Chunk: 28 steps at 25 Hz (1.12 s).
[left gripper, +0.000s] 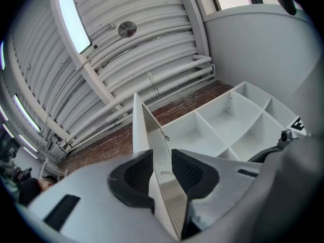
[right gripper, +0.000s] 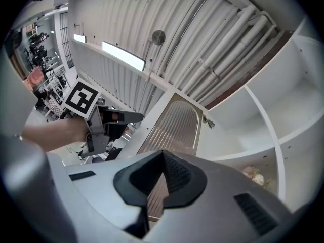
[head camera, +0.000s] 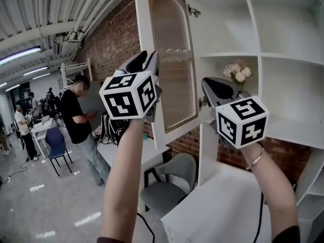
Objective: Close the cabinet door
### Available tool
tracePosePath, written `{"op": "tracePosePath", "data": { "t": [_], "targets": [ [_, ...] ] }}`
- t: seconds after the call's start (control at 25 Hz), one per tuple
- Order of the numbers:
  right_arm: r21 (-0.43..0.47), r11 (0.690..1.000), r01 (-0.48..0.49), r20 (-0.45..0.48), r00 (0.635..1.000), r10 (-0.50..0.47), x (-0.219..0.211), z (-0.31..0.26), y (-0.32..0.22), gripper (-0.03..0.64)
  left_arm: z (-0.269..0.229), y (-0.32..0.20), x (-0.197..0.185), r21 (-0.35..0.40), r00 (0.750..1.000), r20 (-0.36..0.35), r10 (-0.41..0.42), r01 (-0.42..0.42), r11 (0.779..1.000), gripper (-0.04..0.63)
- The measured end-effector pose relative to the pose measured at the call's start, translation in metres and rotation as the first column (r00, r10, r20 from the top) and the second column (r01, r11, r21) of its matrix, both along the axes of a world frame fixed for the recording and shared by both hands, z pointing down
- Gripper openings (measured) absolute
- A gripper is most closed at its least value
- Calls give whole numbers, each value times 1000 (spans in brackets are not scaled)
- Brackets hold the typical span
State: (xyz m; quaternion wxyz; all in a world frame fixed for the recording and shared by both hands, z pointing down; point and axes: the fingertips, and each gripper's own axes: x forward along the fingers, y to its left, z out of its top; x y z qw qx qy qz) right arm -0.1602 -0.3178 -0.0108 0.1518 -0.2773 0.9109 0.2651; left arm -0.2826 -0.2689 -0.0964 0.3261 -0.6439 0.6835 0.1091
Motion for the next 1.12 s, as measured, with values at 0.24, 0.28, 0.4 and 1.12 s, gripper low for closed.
{"op": "tracePosePath", "data": {
  "t": [0.24,0.28,0.4,1.12],
  "targets": [
    [-12,1000,4,-22,1000,-4,-6,10,-8,0,3,-9,-35,-40,998,-43,-38,36,999,138],
    [-14,1000,6,-26,1000,-7,-7,11,-9,0,5,-13,-39,-55,998,-55,-29,26,998,141],
    [-15,1000,8,-37,999,-9,-7,15,-8,0,11,-23,-45,-99,996,-91,17,-26,995,141],
    [-20,996,-87,-67,994,85,15,38,-14,0,21,-12,0,-56,994,-75,83,-88,995,83]
  ]
}}
